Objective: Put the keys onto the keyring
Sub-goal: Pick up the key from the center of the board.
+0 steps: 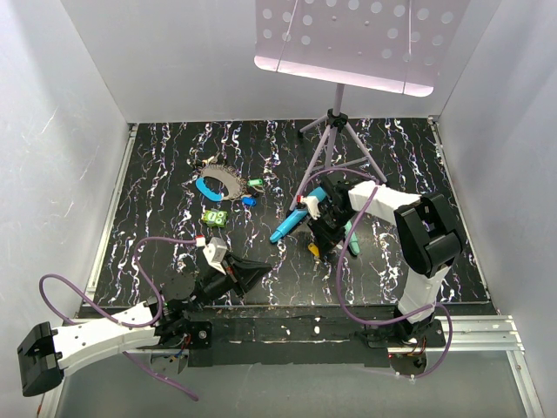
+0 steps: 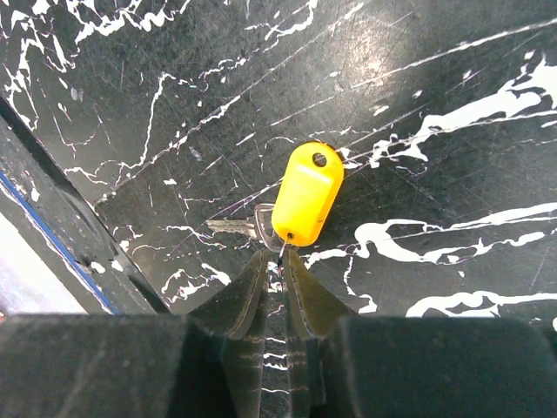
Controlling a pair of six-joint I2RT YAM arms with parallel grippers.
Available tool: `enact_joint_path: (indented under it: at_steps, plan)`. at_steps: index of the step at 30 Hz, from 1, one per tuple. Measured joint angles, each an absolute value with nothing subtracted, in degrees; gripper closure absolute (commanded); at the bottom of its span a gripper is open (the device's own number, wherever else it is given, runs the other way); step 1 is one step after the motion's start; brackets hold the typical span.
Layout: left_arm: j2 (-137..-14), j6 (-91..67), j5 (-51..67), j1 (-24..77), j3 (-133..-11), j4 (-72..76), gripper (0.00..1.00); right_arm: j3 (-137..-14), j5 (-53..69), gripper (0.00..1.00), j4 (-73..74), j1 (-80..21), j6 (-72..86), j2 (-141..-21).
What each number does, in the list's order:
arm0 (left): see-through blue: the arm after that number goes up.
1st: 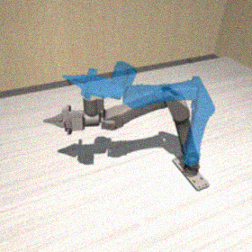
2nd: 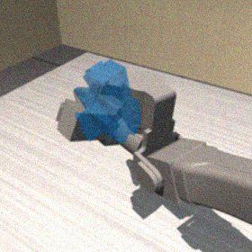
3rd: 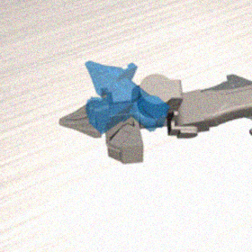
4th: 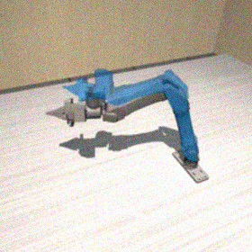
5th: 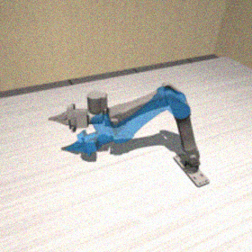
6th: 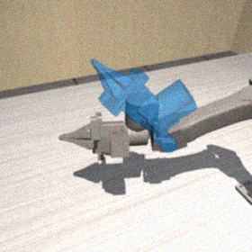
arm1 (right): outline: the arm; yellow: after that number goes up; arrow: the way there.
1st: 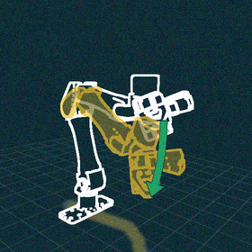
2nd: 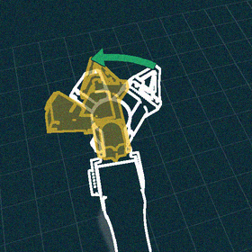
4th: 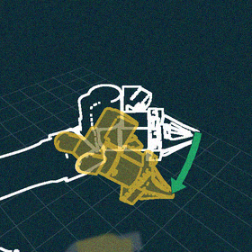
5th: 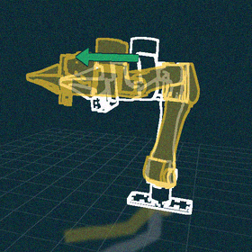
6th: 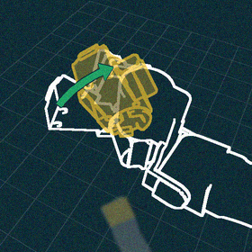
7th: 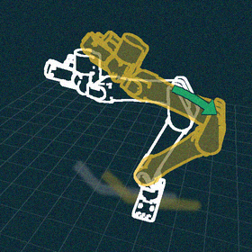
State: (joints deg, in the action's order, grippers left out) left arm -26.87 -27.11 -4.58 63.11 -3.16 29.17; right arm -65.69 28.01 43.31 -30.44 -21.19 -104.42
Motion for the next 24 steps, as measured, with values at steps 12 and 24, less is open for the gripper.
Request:
enact_joint_path:
  at_steps: [12, 24]
  plan:
    - [-26.9, -27.1, -4.7, 63.1, -3.2, 29.2, 0.96, -67.5, 28.1, 0.81, 43.5, -30.4, -21.2, -105.5]
    - [-26.9, -27.3, -5.0, 63.1, -3.2, 29.2, 0.96, -67.5, 28.0, 0.99, 43.6, -30.4, -21.3, -106.1]
